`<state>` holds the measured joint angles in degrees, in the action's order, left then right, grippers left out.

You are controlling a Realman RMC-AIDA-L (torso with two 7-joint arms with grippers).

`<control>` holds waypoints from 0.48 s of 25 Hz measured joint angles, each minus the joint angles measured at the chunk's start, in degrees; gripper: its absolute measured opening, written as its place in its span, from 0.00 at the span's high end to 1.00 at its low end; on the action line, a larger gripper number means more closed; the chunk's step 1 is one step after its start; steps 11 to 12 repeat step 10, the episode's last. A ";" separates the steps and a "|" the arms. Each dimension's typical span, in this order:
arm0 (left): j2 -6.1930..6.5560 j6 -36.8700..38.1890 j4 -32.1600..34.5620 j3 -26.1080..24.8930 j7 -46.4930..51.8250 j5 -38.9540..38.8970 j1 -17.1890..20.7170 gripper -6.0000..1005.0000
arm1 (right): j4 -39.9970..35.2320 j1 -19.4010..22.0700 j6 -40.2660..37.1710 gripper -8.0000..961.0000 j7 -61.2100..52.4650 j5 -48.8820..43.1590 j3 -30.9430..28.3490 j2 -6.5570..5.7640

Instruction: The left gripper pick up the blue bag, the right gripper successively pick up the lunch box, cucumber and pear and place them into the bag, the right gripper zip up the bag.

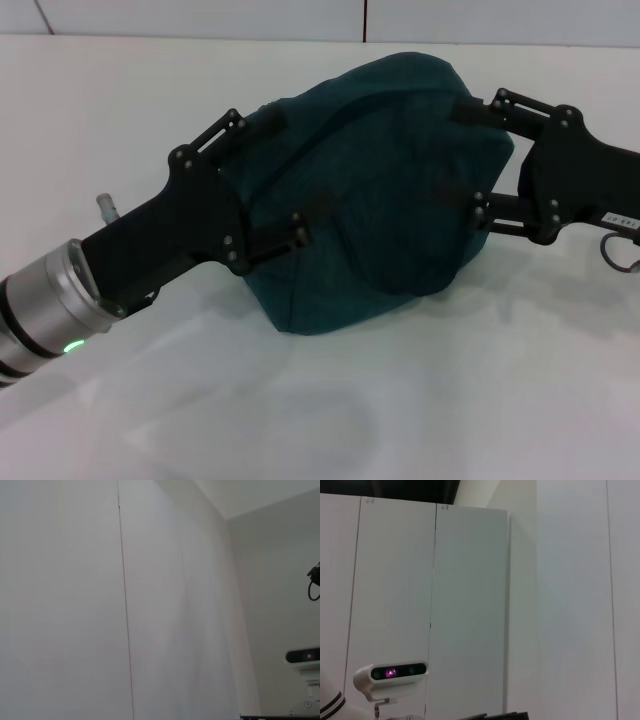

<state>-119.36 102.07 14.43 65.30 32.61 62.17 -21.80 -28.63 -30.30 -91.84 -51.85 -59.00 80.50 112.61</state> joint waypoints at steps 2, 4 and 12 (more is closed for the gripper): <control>0.00 0.00 -0.09 0.00 0.00 0.05 0.00 0.15 | -0.08 0.19 0.00 0.20 0.43 0.00 0.00 0.19; 0.00 0.00 -0.25 0.00 -0.07 0.08 0.03 0.15 | -0.29 0.25 0.00 0.20 0.52 0.00 0.00 0.29; -0.16 0.21 -0.34 0.00 -1.58 0.55 0.78 0.15 | -0.10 0.26 0.06 0.20 1.05 0.09 0.00 0.54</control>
